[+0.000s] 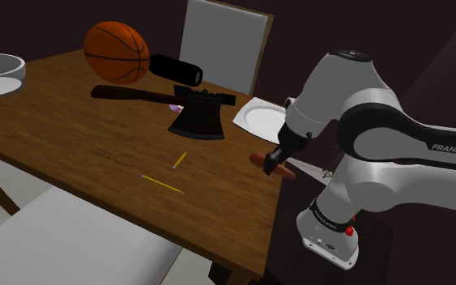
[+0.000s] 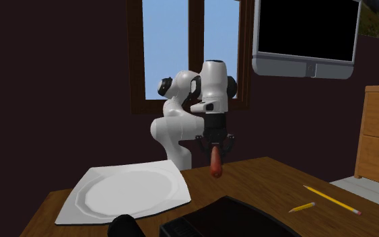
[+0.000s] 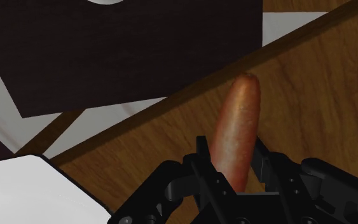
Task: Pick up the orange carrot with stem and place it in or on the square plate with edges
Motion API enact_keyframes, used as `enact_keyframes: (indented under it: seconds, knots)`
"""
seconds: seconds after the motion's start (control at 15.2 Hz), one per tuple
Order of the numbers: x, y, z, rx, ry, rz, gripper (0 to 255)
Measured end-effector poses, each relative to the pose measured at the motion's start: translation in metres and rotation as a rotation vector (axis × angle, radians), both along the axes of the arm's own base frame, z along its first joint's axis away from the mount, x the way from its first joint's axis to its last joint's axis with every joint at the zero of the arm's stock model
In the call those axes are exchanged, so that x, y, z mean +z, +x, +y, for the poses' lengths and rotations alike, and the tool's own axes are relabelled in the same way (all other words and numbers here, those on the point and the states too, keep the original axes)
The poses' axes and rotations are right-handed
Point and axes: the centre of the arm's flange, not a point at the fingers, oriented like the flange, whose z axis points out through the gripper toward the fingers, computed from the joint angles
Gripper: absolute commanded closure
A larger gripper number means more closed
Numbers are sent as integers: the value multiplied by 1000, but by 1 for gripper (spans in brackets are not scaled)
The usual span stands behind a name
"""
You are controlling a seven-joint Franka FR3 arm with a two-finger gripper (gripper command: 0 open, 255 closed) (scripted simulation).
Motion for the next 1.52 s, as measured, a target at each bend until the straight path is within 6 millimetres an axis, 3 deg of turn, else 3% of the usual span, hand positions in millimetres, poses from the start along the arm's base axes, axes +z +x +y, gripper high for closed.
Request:
enact_keyframes:
  seconds: [0.99,1.52]
  knots:
    - [78,-1,0,0,0,0,255]
    - [83,44,-81,-1,1,0,255]
